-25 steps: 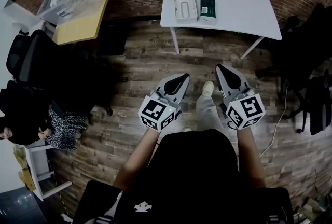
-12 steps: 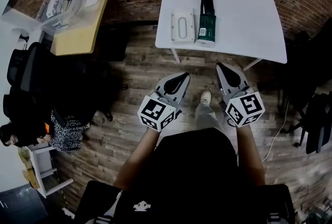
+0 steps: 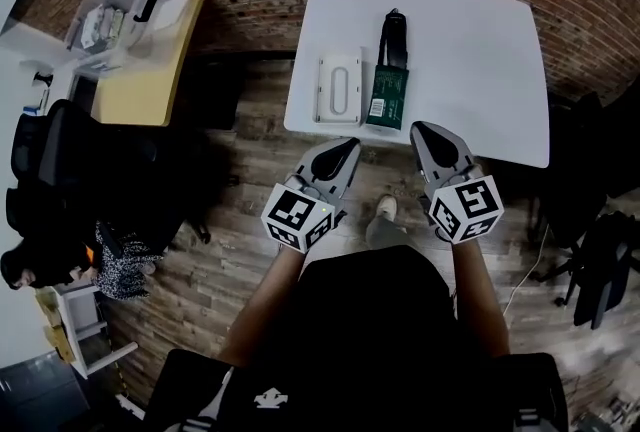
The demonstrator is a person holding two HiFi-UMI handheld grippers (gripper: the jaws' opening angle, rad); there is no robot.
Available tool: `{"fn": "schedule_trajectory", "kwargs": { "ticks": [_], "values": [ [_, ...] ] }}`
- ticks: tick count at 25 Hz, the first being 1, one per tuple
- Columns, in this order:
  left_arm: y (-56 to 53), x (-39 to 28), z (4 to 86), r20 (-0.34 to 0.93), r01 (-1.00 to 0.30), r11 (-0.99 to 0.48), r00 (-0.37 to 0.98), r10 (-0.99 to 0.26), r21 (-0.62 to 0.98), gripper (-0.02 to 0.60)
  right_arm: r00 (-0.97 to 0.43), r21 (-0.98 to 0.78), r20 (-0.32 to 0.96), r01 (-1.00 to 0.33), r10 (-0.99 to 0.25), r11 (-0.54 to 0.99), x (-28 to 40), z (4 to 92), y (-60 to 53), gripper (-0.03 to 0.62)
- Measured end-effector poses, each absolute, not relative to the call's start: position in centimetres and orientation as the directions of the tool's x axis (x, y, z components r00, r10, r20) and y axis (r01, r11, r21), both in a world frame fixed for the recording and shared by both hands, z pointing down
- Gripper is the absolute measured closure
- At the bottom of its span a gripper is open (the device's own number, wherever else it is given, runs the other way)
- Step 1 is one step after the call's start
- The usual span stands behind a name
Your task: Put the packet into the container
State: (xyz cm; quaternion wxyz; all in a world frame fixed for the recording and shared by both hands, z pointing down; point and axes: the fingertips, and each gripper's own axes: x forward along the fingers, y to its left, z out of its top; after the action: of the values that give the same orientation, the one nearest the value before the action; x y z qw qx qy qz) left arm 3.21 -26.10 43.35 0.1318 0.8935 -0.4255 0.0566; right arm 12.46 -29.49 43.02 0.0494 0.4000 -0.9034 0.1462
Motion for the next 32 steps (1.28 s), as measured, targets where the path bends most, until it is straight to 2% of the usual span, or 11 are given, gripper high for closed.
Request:
{"fn": "schedule_trajectory", "kwargs": {
  "ticks": [5,12,20,25,32],
  "values": [
    [-29.7,3.2,43.4,0.219,-0.796,-0.571,0.605,-0.766,0.201,0.575,-0.697,-0.228,0.227,-0.717,-0.68,0.659,12.5,43.7,-33.0,0.589],
    [-33.1,2.2,43.7,0.242,-0.829,-0.526,0.558,-0.794,0.19,0.575,-0.731,-0.105,0.214,-0.677,-0.648,0.728,11.0,43.4,-36.5,0.589],
    [-34.9,0.5,43.6,0.257,-0.846,-0.503,0.534,-0.806,0.178,0.575,-0.746,-0.153,0.224,-0.663,-0.628,0.733,10.0,44.4,-38.3,0.589],
    [-34.9,-1.0,43.4,0.235,-0.826,-0.533,0.564,-0.792,0.184,0.575,-0.72,-0.177,0.243,-0.692,-0.65,0.7,9.0,44.9,-38.1,0.589],
    [-35.2,-2.7,43.5,0.195,-0.738,-0.637,0.673,-0.713,0.222,0.574,-0.589,-0.176,0.317,-0.807,-0.743,0.564,8.3,46.1,-38.1,0.589]
  ]
}}
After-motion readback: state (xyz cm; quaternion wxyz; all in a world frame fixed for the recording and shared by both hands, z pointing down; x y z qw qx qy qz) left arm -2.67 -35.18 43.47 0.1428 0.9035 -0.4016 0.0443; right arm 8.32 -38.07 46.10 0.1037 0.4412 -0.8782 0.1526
